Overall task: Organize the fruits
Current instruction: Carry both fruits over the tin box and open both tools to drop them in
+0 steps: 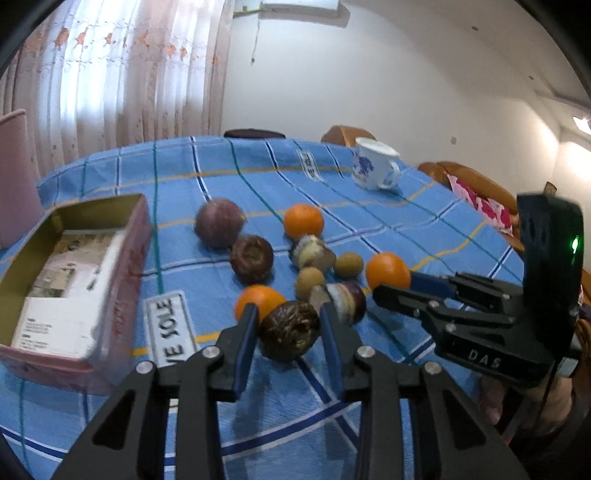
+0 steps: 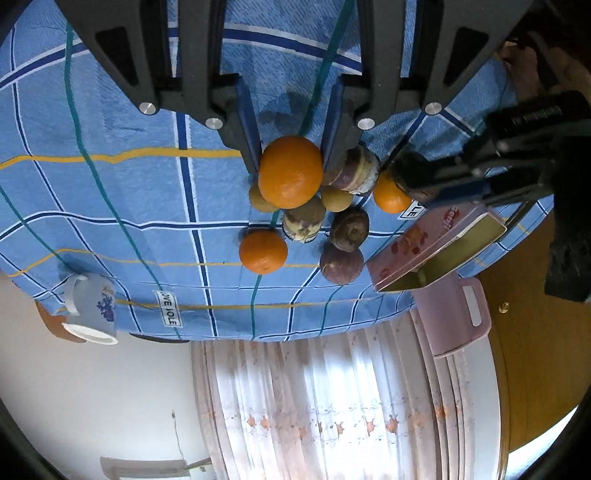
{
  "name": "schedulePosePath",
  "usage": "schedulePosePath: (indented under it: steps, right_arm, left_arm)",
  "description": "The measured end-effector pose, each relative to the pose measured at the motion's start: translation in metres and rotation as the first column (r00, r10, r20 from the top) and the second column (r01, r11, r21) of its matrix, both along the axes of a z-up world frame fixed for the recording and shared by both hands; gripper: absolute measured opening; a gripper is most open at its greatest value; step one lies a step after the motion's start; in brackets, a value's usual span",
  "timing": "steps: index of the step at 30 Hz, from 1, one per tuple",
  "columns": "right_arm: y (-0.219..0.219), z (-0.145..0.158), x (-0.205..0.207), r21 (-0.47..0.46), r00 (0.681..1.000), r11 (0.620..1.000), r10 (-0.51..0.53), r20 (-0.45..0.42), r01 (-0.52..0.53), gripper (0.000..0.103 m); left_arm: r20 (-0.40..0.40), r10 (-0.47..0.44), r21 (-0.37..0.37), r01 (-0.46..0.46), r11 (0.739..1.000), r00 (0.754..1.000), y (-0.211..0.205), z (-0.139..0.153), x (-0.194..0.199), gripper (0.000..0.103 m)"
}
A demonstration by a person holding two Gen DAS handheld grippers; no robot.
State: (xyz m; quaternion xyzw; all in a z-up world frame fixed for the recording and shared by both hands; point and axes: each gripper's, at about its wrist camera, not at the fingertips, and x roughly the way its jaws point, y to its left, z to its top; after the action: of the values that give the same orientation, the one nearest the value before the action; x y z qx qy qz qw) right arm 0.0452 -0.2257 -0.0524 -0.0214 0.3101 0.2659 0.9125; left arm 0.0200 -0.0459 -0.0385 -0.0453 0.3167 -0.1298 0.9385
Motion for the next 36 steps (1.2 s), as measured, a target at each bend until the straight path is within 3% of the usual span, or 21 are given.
schedulePosePath:
  steps: [12,23,36]
  right_arm:
    - [0.029,0.029,-0.006,-0.02,0.994,0.998,0.062,0.094,-0.061,0.034]
    - [0.098,0.059,0.005,-0.044,0.967,0.978,0.208,0.145,-0.203,0.034]
    - [0.178,0.068,0.035,-0.073,0.941,0.951,0.308,0.138,-0.301,0.034]
  left_arm:
    - [0.072,0.106,0.018,-0.108,0.994,0.992,0.037,0.019,-0.004,0.035]
    - [0.092,0.222,0.013,-0.225,0.974,0.971,0.095,0.029,0.004,0.035]
    - [0.054,0.306,0.056,-0.309,0.949,0.95,0.151,0.024,0.033,0.035]
